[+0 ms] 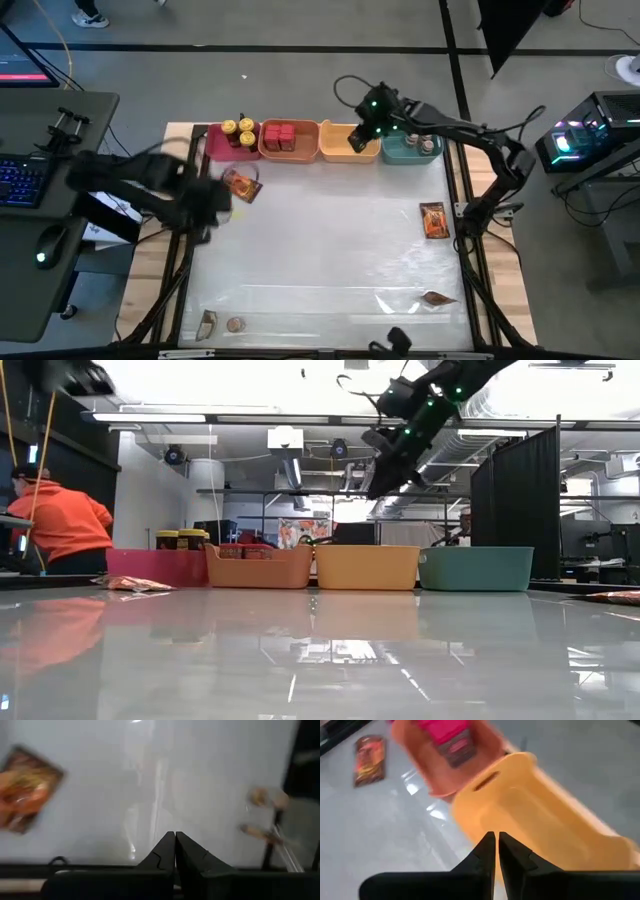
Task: Sort spices by type
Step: Put the brown seasoning bottle into the blue bin
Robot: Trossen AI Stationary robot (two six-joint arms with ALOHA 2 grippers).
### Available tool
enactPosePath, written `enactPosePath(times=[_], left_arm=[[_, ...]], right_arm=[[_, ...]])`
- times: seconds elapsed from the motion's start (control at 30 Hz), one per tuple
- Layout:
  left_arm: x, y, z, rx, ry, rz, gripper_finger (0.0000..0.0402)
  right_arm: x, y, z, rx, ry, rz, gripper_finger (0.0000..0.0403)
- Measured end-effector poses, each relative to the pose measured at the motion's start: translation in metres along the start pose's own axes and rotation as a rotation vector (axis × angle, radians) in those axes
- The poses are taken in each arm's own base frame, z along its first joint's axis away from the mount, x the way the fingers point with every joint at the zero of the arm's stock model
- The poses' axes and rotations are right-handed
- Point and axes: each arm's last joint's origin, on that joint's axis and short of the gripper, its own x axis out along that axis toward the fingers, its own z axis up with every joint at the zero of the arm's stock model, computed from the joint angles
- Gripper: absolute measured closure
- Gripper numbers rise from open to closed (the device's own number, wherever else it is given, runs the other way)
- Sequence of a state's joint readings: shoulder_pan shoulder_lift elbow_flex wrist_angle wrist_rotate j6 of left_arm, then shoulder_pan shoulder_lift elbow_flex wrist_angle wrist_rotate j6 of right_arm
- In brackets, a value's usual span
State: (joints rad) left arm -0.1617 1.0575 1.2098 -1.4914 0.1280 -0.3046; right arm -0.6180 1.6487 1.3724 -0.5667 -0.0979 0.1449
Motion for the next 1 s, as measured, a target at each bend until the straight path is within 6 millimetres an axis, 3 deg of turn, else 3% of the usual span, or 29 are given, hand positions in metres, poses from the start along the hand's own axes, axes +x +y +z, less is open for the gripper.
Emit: enactPosePath(times=[0.27, 0.5, 0.7, 0.83, 1.0], left_arm=[[0.023, -0.090, 0.008, 0.461, -0.153, -0.189, 0.0402], [0.077, -0.141, 0.020, 0.604, -0.020, -0.264, 0.0402], [0.102, -0.187, 0.032, 0.649, -0.183, -0.412, 0.0401], [0.124, -0.202, 0.027, 0.588, -0.134, -0.393, 0.0402], [0.154, -0.205, 0.019, 0.558, -0.025, -0.265, 0.0402]], right_arm=[[0.015, -0.003, -0.002, -0.078, 0.032, 0.044, 0.0398], [0.012, -0.019, 0.000, -0.099, 0.023, 0.107, 0.0402], [0.011, -0.027, 0.000, -0.096, 0.034, 0.109, 0.0402], [0.011, -0.028, -0.002, -0.097, 0.055, 0.110, 0.0402], [0.011, -0.027, -0.002, -0.117, 0.050, 0.117, 0.0402]])
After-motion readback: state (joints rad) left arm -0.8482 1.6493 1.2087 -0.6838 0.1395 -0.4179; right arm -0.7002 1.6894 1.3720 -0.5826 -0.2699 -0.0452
